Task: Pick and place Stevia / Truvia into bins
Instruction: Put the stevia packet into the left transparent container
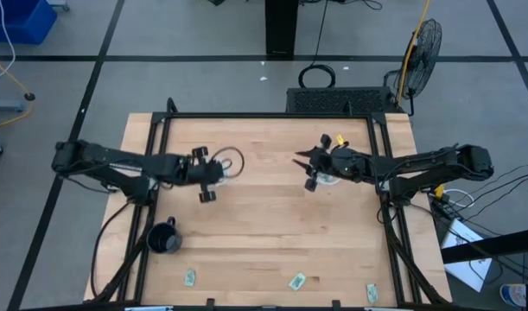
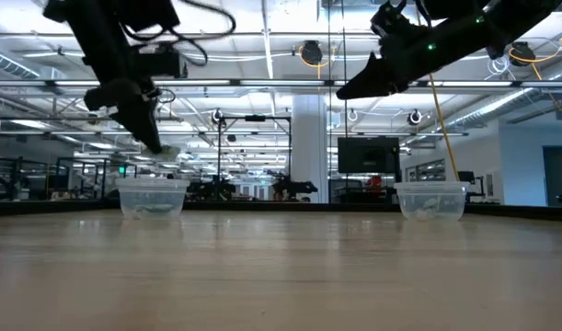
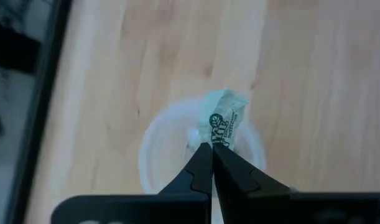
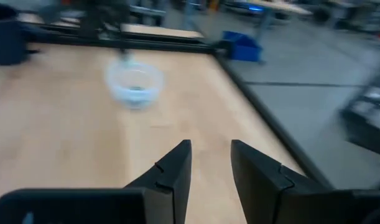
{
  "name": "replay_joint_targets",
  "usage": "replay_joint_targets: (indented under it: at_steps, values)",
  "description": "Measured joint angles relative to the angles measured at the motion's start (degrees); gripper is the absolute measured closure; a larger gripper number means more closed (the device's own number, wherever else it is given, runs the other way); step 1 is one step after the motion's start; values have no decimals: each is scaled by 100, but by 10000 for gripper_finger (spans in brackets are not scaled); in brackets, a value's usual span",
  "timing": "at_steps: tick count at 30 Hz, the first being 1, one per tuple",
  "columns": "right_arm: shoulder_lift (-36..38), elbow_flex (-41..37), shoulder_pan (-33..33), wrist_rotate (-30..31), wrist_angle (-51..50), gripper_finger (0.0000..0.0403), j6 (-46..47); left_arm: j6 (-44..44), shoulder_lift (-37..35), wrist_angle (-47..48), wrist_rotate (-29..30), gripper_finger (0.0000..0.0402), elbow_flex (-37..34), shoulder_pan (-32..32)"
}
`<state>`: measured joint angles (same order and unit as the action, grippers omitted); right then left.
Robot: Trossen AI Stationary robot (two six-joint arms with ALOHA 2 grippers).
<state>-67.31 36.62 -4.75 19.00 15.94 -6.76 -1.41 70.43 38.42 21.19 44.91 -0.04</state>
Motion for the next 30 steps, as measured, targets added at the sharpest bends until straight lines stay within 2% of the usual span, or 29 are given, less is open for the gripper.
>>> replay_joint_targets:
  at_steps: [3, 8, 15, 22, 25, 30]
  values:
    - [0, 0, 0, -547, -105, 298, 2, -51, 122, 84, -451, 395, 0, 534]
    - [0, -265, 0, -1007, -25, 298, 17, 60, 580, -13, -629, 373, 0, 971]
    - [0, -499, -1, -1010, 97, 298, 35, 237, 1302, -125, -633, 367, 0, 1100]
    - [0, -501, 37, -1025, 84, 298, 76, 224, 1312, -196, -618, 363, 0, 1096]
    - [0, -501, 151, -1027, 80, 298, -71, 151, 1232, -208, -616, 345, 11, 1096]
    - [0, -501, 487, -1027, 110, 298, -281, 218, 1136, -189, -615, 288, 11, 1096]
